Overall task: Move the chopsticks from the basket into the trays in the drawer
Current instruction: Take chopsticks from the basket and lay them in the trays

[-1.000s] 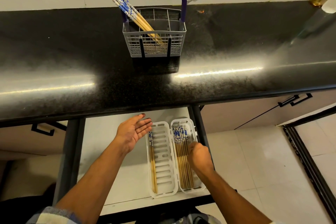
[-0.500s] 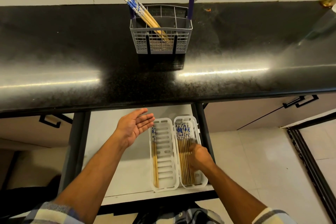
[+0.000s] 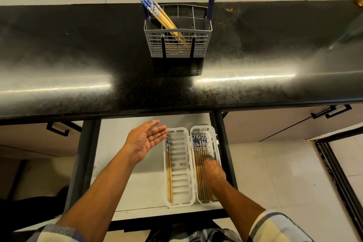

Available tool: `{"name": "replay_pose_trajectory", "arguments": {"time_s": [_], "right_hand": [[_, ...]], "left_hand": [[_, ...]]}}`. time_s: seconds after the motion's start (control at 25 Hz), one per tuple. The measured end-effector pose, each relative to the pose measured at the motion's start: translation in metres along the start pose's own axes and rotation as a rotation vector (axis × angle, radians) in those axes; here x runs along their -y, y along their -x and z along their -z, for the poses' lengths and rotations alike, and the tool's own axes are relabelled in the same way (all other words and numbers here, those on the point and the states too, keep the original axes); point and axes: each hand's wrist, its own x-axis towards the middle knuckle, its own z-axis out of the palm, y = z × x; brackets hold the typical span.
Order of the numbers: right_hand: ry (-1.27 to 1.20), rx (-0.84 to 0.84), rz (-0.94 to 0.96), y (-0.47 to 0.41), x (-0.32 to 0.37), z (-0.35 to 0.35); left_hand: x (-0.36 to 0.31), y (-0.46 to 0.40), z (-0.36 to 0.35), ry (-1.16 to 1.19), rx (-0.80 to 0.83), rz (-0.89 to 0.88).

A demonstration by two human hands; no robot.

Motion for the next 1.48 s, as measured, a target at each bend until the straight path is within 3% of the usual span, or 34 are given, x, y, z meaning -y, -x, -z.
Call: {"name": "replay_pose_trajectory", "arguments": {"time_s": [0.24, 0.48, 1.24, 1.36, 1.48], "right_hand": [[0.027, 0.003, 0.017, -0.004, -0.002, -0.003], [-0.046, -0.128, 0.024, -0.005, 0.006, 0.003], [-0.098, -0.176, 0.088, 0.009, 0.007, 0.007], [-0.189, -0.286, 0.139, 0.017, 0.019, 0.058], [-0.339, -0.566, 0.391, 0.027, 0.044, 0.15]], "left_hand": [[0.0, -0.001, 0.001, 0.0, -0.004, 0.001], [-0.002, -0.001, -0.002, -0.003, 0.0, -0.001], [-0.011, 0.009, -0.006, -0.006, 0.025, -0.023], [-0.037, 0.018, -0.01, -0.051, 0.098, -0.065], [-0.09, 0.019, -0.024, -0.087, 0.132, -0.16]]}}
